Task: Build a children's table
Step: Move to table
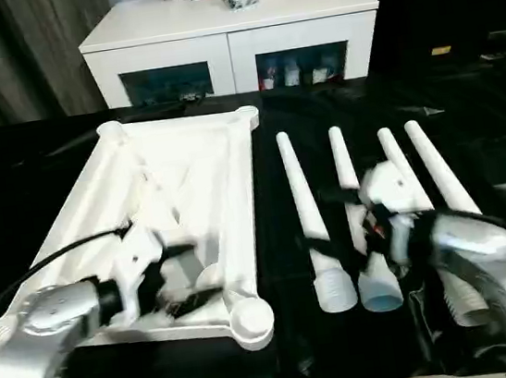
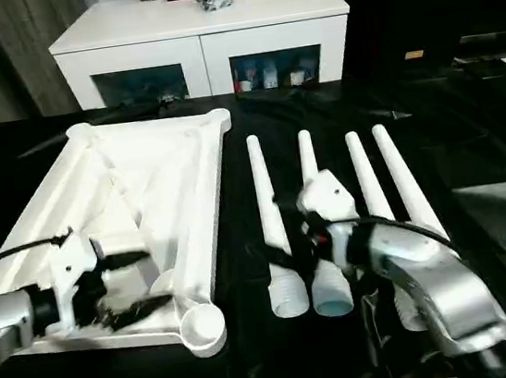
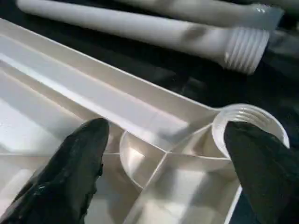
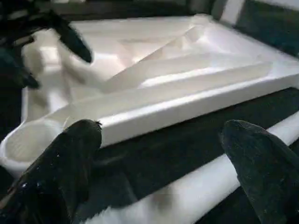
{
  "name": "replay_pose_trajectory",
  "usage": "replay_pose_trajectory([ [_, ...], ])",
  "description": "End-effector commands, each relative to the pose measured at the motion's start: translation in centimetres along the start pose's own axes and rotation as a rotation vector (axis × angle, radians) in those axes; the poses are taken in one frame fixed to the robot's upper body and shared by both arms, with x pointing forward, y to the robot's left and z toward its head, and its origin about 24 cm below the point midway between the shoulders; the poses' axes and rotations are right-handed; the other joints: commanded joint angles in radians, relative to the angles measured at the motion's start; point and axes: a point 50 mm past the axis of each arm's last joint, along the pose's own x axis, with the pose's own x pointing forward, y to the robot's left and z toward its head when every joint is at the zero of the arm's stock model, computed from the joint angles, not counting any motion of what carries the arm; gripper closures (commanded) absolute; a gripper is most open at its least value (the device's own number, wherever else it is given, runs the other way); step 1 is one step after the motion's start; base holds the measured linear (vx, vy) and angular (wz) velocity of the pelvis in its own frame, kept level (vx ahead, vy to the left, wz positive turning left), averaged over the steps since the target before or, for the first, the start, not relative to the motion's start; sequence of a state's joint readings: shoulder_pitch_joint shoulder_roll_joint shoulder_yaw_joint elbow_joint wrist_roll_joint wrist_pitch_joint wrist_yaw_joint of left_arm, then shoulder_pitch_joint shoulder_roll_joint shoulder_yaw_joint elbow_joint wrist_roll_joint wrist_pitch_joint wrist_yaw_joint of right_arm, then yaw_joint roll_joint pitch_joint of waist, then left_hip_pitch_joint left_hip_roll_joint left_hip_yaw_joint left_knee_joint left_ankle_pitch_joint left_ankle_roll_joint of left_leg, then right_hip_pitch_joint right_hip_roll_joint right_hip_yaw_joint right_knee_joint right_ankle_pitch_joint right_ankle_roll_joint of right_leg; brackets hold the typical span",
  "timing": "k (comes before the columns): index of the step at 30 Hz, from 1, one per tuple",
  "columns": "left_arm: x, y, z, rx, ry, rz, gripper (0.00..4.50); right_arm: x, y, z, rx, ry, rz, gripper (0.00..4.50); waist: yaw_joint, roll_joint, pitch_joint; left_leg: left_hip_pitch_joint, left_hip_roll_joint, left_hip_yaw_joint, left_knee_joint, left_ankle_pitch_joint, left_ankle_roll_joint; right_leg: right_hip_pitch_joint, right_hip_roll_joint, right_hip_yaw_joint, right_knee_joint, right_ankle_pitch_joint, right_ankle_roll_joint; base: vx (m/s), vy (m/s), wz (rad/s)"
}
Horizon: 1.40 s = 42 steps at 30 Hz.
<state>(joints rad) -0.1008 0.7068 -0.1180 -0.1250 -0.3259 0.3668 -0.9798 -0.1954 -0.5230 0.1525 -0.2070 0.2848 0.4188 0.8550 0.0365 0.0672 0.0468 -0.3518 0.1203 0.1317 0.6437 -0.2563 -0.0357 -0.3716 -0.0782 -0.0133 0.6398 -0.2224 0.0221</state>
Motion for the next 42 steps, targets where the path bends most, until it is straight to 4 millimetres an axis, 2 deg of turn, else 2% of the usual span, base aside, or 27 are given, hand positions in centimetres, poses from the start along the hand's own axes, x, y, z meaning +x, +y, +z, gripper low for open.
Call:
replay_pose_trajectory([
  [1, -0.2, 0.3, -0.3, 0.016, 0.046, -0.003, 0.44, 0.1, 0.8, 0.8, -0.024, -0.005, 0.069, 0.00, 0.002, -0.003, -0.040, -0.004, 0.082, -0.031, -0.112, -0.232, 0.014, 0.026, -0.067, 0.042, -0.087, -0.221, -0.243, 0.000, 0.000, 0.00],
  [3, -0.1, 0.8, -0.7, 0.030, 0.076, 0.010, 0.75, 0.0, 1.3, 0.9, -0.036, 0.014, 0.116, 0.00, 0.003, -0.003, -0.047, -0.007, 0.081, -0.029, -0.105, -0.141, 0.043, 0.031, -0.064, 0.039, -0.078, -0.107, -0.266, 0.000, 0.000, 0.00],
  [5, -0.1, 1.2, -0.9, 0.045, 0.098, 0.016, 0.80, 0.0, 1.7, 0.9, -0.044, 0.035, 0.154, 0.00, 0.004, -0.001, -0.052, -0.005, 0.082, -0.028, -0.101, -0.105, 0.055, 0.032, -0.064, 0.037, -0.073, -0.042, -0.278, 0.000, 0.000, 0.00],
  [6, -0.2, 1.2, -1.0, 0.046, 0.107, 0.007, 1.09, 0.0, 1.9, 0.9, -0.047, 0.042, 0.168, 0.00, 0.002, -0.001, -0.055, -0.009, 0.083, -0.027, -0.099, -0.067, 0.071, 0.034, -0.063, 0.034, -0.065, 0.041, -0.295, 0.000, 0.000, 0.00],
  [8, -0.3, 1.3, -1.1, 0.047, 0.135, -0.017, 1.19, -0.1, 2.2, 0.9, -0.062, 0.066, 0.210, 0.00, 0.006, 0.000, -0.058, -0.004, 0.083, -0.025, -0.096, -0.055, 0.079, 0.033, -0.059, 0.031, -0.064, 0.064, -0.297, 0.000, 0.000, 0.00],
  [10, -0.7, 1.7, -1.2, 0.047, 0.166, -0.033, 1.30, -0.1, 2.5, 1.1, -0.075, 0.079, 0.234, 0.00, 0.006, 0.000, -0.059, -0.004, 0.084, -0.020, -0.092, -0.025, 0.096, 0.029, -0.061, 0.030, -0.060, 0.118, -0.317, 0.000, 0.000, 0.00],
  [14, -1.5, 2.1, -1.4, 0.052, 0.208, -0.048, 1.62, -0.1, 2.5, 1.4, -0.082, 0.082, 0.245, 0.00, 0.005, -0.001, -0.055, -0.004, 0.087, -0.018, -0.097, -0.065, 0.092, 0.029, -0.062, 0.030, -0.062, 0.077, -0.328, 0.000, 0.000, 0.00],
  [17, -1.9, 2.4, -1.4, 0.063, 0.225, -0.039, 1.75, -0.1, 2.5, 1.5, -0.090, 0.089, 0.251, 0.00, 0.005, 0.000, -0.050, -0.001, 0.091, -0.016, -0.104, -0.126, 0.069, 0.027, -0.064, 0.032, -0.067, 0.012, -0.325, 0.000, 0.000, 0.00],
  [18, -1.9, 2.5, -1.5, 0.067, 0.239, -0.042, 1.99, -0.2, 2.5, 1.5, -0.092, 0.096, 0.255, 0.00, 0.006, 0.001, -0.049, 0.001, 0.092, -0.014, -0.105, -0.138, 0.058, 0.026, -0.065, 0.033, -0.068, -0.007, -0.322, 0.000, 0.000, 0.00],
  [23, -2.0, 2.7, -1.9, 0.092, 0.288, -0.047, 2.19, -0.2, 2.7, 1.5, -0.094, 0.112, 0.273, 0.00, 0.009, 0.001, -0.050, 0.001, 0.092, -0.013, -0.106, -0.131, 0.047, 0.027, -0.065, 0.033, -0.068, 0.004, -0.313, 0.000, 0.000, 0.00],
  [24, -1.9, 2.8, -2.1, 0.107, 0.296, -0.039, 2.44, -0.2, 2.8, 1.6, -0.094, 0.114, 0.277, 0.00, 0.009, 0.001, -0.052, -0.001, 0.092, -0.013, -0.104, -0.118, 0.048, 0.028, -0.067, 0.033, -0.067, 0.021, -0.312, 0.000, 0.000, 0.00],
  [26, -1.6, 3.1, -2.3, 0.131, 0.312, -0.028, 2.51, -0.1, 2.9, 1.6, -0.096, 0.116, 0.282, 0.00, 0.010, 0.003, -0.054, 0.000, 0.092, -0.013, -0.102, -0.100, 0.051, 0.029, -0.068, 0.033, -0.064, 0.048, -0.313, 0.000, 0.000, 0.00],
  [27, -1.5, 3.1, -2.4, 0.142, 0.318, -0.022, 2.55, -0.1, 2.9, 1.7, -0.099, 0.116, 0.283, 0.00, 0.009, -0.001, -0.054, -0.001, 0.092, -0.013, -0.102, -0.095, 0.054, 0.029, -0.067, 0.033, -0.066, 0.054, -0.314, 0.000, 0.000, 0.00],
  [28, -1.3, 3.2, -2.5, 0.151, 0.328, -0.016, 2.72, -0.1, 2.9, 1.7, -0.100, 0.115, 0.283, 0.00, 0.010, -0.001, -0.055, -0.001, 0.092, -0.013, -0.101, -0.089, 0.055, 0.030, -0.068, 0.032, -0.063, 0.062, -0.315, 0.000, 0.000, 0.00],
  [34, -0.8, 3.4, -3.4, 0.159, 0.365, -0.002, 3.11, 0.1, 3.0, 1.8, -0.100, 0.110, 0.285, 0.00, 0.012, 0.001, -0.055, 0.000, 0.094, -0.012, -0.101, -0.101, 0.047, 0.029, -0.069, 0.033, -0.064, 0.053, -0.318, 0.000, 0.000, 0.00],
  [37, -0.8, 3.5, -4.3, 0.143, 0.397, -0.002, 3.43, 0.1, 3.0, 1.8, -0.099, 0.107, 0.282, 0.00, 0.013, 0.000, -0.052, 0.000, 0.094, -0.011, -0.105, -0.128, 0.039, 0.028, -0.069, 0.034, -0.067, 0.023, -0.314, 0.000, 0.000, 0.00],
  [39, -0.8, 3.5, -4.9, 0.111, 0.425, 0.004, 3.47, 0.1, 3.0, 1.8, -0.098, 0.105, 0.276, 0.00, 0.012, 0.002, -0.049, 0.001, 0.096, -0.012, -0.109, -0.155, 0.029, 0.027, -0.069, 0.035, -0.069, -0.008, -0.311, 0.000, 0.000, 0.00],
  [42, -0.7, 3.9, -5.4, 0.071, 0.435, 0.052, 3.73, 0.1, 2.8, 1.8, -0.096, 0.103, 0.263, 0.00, 0.006, 0.002, -0.046, 0.000, 0.094, -0.014, -0.113, -0.196, 0.005, 0.031, -0.071, 0.037, -0.072, -0.063, -0.302, 0.000, 0.000, 0.00],
])
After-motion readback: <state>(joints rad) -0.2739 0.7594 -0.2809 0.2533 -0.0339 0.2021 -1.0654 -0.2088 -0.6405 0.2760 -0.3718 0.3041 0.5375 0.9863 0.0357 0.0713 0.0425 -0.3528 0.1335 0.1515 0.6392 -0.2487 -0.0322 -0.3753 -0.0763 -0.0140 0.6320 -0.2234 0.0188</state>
